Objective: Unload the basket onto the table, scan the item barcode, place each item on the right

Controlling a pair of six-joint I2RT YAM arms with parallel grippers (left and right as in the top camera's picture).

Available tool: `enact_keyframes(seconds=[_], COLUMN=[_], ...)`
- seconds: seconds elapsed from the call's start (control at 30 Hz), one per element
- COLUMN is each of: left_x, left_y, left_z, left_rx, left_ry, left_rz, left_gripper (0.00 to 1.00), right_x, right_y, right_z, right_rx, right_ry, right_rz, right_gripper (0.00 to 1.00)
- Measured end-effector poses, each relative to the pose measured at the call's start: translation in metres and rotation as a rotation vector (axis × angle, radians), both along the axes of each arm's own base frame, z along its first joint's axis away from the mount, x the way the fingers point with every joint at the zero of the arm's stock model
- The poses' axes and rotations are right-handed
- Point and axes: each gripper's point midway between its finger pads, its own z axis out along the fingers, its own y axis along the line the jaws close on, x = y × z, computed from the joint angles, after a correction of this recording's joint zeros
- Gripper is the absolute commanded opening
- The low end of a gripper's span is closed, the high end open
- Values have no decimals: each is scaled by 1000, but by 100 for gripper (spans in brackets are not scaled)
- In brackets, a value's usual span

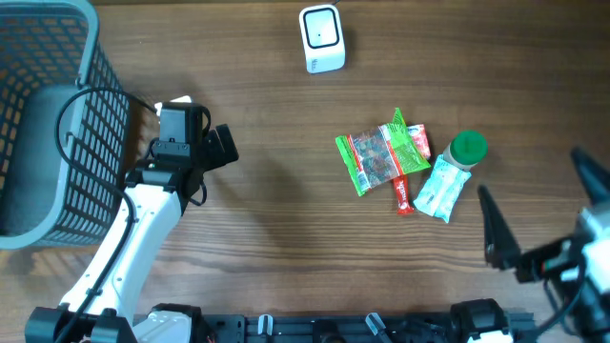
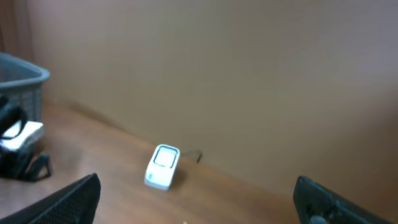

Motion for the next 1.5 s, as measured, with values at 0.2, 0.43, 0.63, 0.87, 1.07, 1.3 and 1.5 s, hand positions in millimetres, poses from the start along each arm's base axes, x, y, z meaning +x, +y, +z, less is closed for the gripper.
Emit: enact_keyframes(seconds=[0.2,0.43,0.63,0.87,1.07,1.3,1.5], left_x=[0,0,0,0,0,0,0], left_y=[0,1,1,1,1,1,1], left_z=[0,0,0,0,0,0,0], left_rx=[0,2,2,2,2,3,3], left_ry=[-1,0,-1,-1,-1,-1,-1], left_rz=[0,2,2,2,2,2,2], left_gripper=[100,100,100,100,100,100,100], right_x=[-5,11,43,68,83,87,87], right_y=[-8,-8,-8,-14,-17,-19,-19], right_z=[-27,-60,-127,-186,-241,-284,-284], right_rx=[46,195,317,403,394,347,307], right_ry=[-257,-479,-391,-246,-58,107,97], right_rz=[-44,-13,1,-47,-103,-152,-153], right_gripper=[100,100,100,100,100,100,100])
